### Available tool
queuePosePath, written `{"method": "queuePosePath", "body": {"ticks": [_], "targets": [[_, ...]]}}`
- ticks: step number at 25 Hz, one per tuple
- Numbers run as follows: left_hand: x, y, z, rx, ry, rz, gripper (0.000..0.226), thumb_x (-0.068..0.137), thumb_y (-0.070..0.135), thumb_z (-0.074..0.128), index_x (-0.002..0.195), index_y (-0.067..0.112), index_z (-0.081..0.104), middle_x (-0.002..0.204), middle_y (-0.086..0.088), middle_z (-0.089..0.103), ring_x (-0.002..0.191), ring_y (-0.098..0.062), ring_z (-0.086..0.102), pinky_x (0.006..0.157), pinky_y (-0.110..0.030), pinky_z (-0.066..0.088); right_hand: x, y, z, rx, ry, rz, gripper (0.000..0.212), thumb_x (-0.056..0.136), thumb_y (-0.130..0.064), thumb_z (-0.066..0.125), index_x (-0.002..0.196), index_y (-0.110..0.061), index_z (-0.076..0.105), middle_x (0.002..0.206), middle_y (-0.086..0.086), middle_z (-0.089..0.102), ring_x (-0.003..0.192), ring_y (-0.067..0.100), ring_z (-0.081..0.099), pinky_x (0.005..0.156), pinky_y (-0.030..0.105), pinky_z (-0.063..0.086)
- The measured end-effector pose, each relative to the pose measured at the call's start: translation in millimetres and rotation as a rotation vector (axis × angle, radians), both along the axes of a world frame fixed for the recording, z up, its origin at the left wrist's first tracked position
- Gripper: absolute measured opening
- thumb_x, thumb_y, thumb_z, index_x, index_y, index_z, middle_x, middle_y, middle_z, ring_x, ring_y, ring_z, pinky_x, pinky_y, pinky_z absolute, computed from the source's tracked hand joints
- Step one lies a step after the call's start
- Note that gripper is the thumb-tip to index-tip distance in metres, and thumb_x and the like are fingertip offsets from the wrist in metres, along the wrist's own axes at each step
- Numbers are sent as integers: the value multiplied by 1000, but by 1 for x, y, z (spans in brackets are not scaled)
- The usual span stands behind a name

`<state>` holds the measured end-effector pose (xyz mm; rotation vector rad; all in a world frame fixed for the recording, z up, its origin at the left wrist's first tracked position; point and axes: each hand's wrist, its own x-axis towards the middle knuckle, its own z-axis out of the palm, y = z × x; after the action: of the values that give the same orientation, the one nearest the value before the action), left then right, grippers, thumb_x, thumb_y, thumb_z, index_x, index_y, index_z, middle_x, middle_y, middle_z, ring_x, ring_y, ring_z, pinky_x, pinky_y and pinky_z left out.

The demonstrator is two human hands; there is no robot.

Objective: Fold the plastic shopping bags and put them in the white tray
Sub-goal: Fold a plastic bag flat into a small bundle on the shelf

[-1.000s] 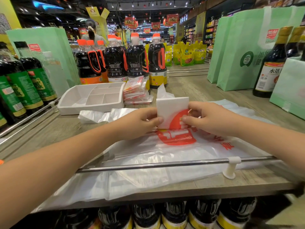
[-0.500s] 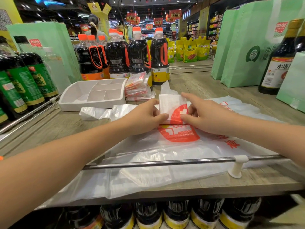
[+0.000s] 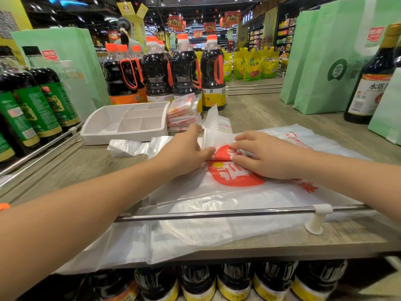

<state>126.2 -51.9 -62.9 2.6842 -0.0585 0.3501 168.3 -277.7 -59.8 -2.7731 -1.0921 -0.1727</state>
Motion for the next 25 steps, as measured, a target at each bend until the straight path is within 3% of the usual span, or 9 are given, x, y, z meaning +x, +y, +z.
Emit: {"method": "queuePosePath", "body": {"ticks": [3, 5, 10, 12, 14, 19, 25], "targets": [[2, 2, -3, 67, -23, -41, 43, 98, 45, 52, 137, 28, 48, 113, 1, 61, 106, -21, 59, 89, -37, 48, 1, -1, 0, -26, 58, 5, 53, 101, -56, 39, 150, -36, 39, 158, -11, 33, 144, 11, 31, 118, 29, 23], [4, 4, -4, 126, 24, -70, 37, 102, 39, 43, 135, 25, 55, 137, -4, 52, 127, -24, 48, 106, -41, 40, 0, -3, 1, -27, 78, 5, 53, 101, -55, 38, 151, -37, 36, 159, -11, 31, 145, 11, 28, 117, 27, 20], [-2, 3, 3, 230, 152, -196, 55, 101, 52, 42, 147, 22, 46, 152, 1, 42, 140, -20, 38, 115, -36, 30, 1, -4, 2, -15, 90, 3, 54, 101, -56, 39, 151, -36, 37, 159, -10, 32, 145, 11, 30, 117, 27, 21], [-4, 7, 7, 267, 177, -210, 63, 98, 58, 45, 150, 24, 41, 154, 2, 39, 141, -18, 36, 116, -34, 28, 2, -4, 1, -29, 95, 2, 55, 100, -57, 38, 152, -36, 37, 159, -10, 31, 145, 12, 29, 117, 28, 22], [-4, 11, 11, 346, 133, -236, 60, 98, 59, 44, 148, 27, 44, 148, 2, 46, 135, -20, 44, 113, -36, 36, 2, -4, 2, -28, 98, 2, 57, 100, -58, 39, 152, -35, 37, 159, -10, 33, 144, 12, 31, 118, 29, 23], [-3, 10, 14, 629, 60, -303, 45, 100, 41, 43, 142, 24, 45, 129, -5, 62, 113, -28, 60, 92, -44, 52, 1, -4, 4, 9, 62, 1, 57, 97, -58, 46, 149, -33, 42, 149, -8, 47, 134, 13, 44, 109, 27, 33], [-5, 12, 13, 539, -61, -304, 38, 102, 37, 47, 136, 24, 56, 122, -6, 68, 108, -30, 64, 86, -42, 53, 0, -7, 3, 54, 7, 30, 51, 96, -50, 53, 142, -28, 51, 135, -7, 57, 123, 14, 51, 98, 24, 36]]}}
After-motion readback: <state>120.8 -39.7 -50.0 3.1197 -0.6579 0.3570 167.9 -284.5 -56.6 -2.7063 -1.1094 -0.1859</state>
